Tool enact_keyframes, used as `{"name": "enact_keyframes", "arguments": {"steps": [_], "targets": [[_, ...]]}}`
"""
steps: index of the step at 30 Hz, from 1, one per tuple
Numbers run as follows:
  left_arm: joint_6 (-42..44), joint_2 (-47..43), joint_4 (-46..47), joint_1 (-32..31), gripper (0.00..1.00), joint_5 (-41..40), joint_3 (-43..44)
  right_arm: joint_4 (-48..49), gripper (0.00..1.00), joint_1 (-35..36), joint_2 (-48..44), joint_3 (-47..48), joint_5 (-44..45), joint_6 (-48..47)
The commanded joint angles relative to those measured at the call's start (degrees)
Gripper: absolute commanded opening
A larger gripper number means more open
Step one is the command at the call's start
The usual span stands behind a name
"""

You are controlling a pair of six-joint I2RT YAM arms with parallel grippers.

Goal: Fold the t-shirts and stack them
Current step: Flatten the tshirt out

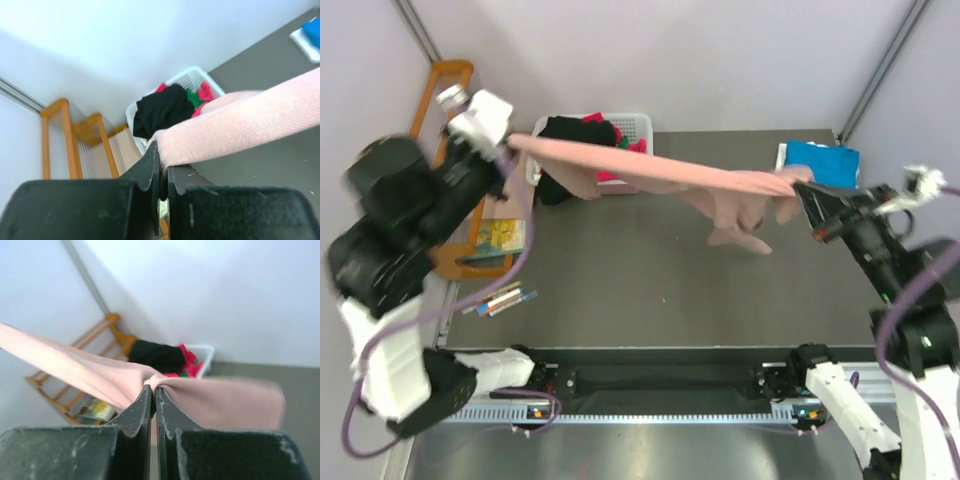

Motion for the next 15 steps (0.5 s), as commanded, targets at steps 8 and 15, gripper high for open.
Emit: {"name": "enact_keyframes", "arguments": {"steps": [8,15], "targets": [[4.16,-16.24,-7.69,4.52,0.00,7.57,-2.34,-14.58,0.00,4.00,-10.09,17.56,9.51,-1.11],[6.35,-19.05,-1.74,4.52,0.00,6.87,-18.54,-15.64,0.00,3.91,-6.31,8.80,13.19,2.14]]}}
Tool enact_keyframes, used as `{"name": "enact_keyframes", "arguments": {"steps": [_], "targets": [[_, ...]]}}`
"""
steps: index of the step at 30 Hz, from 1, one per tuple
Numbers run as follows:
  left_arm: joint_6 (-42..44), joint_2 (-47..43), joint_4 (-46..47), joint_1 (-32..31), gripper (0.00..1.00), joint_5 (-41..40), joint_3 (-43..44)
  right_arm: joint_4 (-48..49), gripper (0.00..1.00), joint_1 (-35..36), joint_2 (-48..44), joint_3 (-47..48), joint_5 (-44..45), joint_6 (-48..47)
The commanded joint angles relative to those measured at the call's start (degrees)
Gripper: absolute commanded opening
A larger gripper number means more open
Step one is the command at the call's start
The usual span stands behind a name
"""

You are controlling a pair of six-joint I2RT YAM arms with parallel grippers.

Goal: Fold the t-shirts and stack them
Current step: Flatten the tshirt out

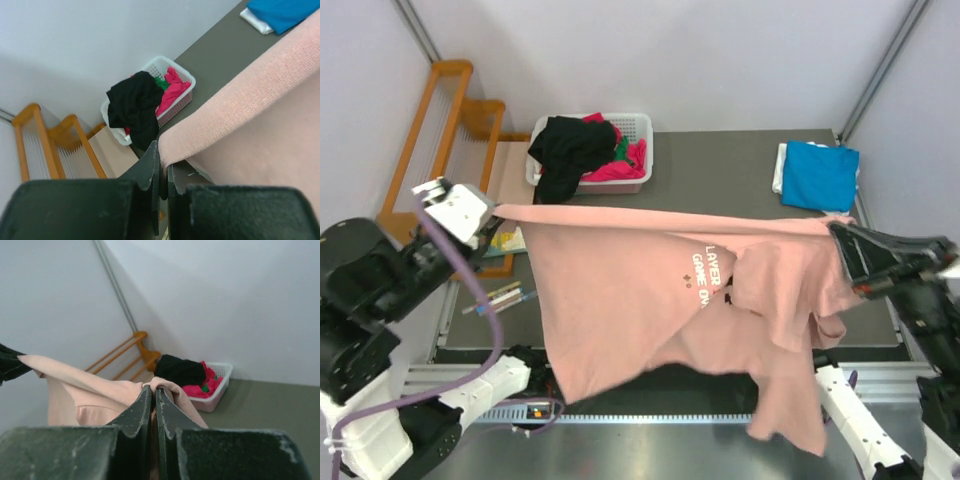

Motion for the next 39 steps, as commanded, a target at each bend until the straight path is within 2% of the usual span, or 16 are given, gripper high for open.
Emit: {"name": "enact_keyframes", "arguments": {"steps": [1,3,8,9,12,15,22,25,33,39], "targets": [[3.21,-2.16,6.63,1.39,0.00,-8.46,-12.11,-2.20,0.00,-0.05,6.06,-6.55,12.26,1.25],[4.52,-3.04,10.57,1.39,0.00,-8.37,-20.61,-1.76,0.00,-0.05,8.35,-12.17,12.70,3.61],[5.23,-1.81,17.27,1.39,0.00,-7.23,-38.04,7.10,0.00,-0.05,17.66,-29.11,12.87,6.78],[5.23,-1.11,18.23,1.39,0.00,-7.23,-43.64,9.03,0.00,-0.13,19.33,-30.55,14.09,6.87],[5.76,2.40,22.37,1.39,0.00,-7.23,-53.06,12.63,0.00,-0.31,28.28,-34.24,17.96,6.44],[7.16,8.02,26.76,1.48,0.00,-9.15,-58.87,16.67,0.00,-0.57,35.84,-35.57,19.55,6.96],[7.87,24.00,33.18,3.32,0.00,-15.13,-59.52,24.77,0.00,-2.94,51.41,-32.68,17.89,8.54],[7.17,28.32,35.20,5.26,0.00,-15.66,-57.41,26.62,0.00,-3.91,57.92,-26.98,15.26,7.50],[3.21,35.54,36.52,7.46,0.00,-19.88,-50.12,21.71,0.00,-4.97,76.28,-10.62,11.30,3.63],[2.60,38.88,35.12,7.72,0.00,-19.88,-44.93,20.74,0.00,-5.32,79.82,-6.92,10.51,3.01]]}}
